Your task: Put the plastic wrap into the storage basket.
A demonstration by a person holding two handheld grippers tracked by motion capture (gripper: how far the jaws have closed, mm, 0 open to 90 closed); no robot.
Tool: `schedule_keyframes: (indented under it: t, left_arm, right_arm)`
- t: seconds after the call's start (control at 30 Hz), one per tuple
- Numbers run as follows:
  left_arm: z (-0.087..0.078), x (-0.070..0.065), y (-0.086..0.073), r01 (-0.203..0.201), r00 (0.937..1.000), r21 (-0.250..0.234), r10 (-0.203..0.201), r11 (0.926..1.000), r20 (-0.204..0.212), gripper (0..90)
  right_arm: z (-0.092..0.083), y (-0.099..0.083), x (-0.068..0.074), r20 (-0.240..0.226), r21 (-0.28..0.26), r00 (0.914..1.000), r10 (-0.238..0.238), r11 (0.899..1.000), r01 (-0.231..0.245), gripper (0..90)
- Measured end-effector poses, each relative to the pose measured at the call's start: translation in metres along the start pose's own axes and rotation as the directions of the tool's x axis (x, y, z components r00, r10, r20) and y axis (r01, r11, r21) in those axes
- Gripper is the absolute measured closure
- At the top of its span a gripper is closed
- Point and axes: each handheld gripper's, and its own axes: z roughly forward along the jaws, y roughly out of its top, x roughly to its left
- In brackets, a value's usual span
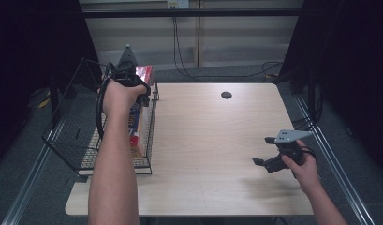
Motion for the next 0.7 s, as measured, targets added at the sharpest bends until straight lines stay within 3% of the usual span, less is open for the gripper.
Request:
schedule_keyframes:
  t: [0.3,0.47,0.7]
  left_arm:
    - [-0.008,0.014,-0.001,0.017,0.9999,-0.001,-0.016,0.9999,0.005,44.0]
    - [-0.014,0.023,-0.002,0.04,0.9992,-0.008,-0.04,0.9992,-0.009,44.0]
    - [-0.019,0.031,-0.002,0.039,0.9989,-0.002,-0.039,0.9992,-0.025,44.0]
  right_arm:
    - [0.0,0.0,0.0,0.007,0.0,1.0,-0.001,1.0,0.001,1.8]
    - [0.001,0.0,0.001,0.012,0.003,0.9999,0.0,1.0,0.0,1.8]
    - [0.002,0.0,0.001,0.008,0.006,1.0,-0.001,1.0,0.001,1.8]
